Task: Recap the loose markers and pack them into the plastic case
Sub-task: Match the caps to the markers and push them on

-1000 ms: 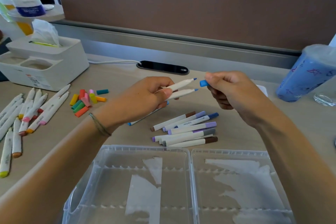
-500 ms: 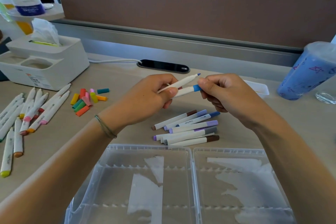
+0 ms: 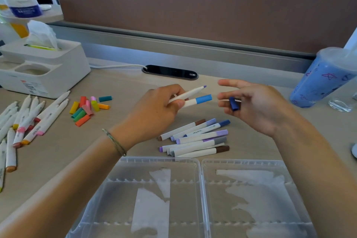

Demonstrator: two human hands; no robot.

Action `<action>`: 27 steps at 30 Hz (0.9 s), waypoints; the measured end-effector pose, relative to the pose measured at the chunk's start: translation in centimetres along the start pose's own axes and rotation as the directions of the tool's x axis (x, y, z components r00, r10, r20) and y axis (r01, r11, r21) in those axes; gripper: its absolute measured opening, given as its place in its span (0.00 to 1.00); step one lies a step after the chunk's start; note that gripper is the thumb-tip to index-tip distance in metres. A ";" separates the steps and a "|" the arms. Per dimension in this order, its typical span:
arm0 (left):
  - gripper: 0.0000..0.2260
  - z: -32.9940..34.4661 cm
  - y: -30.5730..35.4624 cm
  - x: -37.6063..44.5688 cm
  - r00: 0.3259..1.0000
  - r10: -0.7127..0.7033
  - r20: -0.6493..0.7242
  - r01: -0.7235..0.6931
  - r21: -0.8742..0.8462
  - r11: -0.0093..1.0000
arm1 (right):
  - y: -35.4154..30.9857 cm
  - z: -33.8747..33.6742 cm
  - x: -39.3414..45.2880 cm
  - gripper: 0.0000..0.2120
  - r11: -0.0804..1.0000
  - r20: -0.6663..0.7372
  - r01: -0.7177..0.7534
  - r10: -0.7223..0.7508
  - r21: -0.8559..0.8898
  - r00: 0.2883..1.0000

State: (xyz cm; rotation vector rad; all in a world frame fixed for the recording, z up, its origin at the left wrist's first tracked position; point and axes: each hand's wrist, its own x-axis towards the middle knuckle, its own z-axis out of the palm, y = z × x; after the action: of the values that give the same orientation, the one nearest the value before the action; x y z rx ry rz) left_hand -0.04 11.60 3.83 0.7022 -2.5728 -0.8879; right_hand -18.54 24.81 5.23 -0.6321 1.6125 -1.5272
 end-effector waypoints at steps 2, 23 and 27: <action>0.04 0.1 -0.2 0.1 1.000 0.007 0.024 -0.007 -0.001 1.000 | -0.1 -0.6 0.1 0.23 0.980 -0.005 -0.010 0.011 0.200 1.000; 0.05 1.3 0.6 -0.1 0.992 0.044 0.119 -0.042 -0.021 0.999 | 1.3 3.4 -0.6 0.07 0.926 -0.283 0.220 -0.131 0.309 0.950; 0.05 1.5 0.4 0.0 0.996 0.046 0.082 -0.044 -0.026 0.999 | 2.2 4.1 -0.6 0.05 0.954 -0.273 0.283 -0.246 0.103 0.930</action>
State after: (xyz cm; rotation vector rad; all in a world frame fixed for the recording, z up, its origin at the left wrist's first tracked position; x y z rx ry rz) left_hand -0.82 12.57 2.96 0.6104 -2.6348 -0.9513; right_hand -14.50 23.32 3.49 -0.6121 1.6386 -1.9737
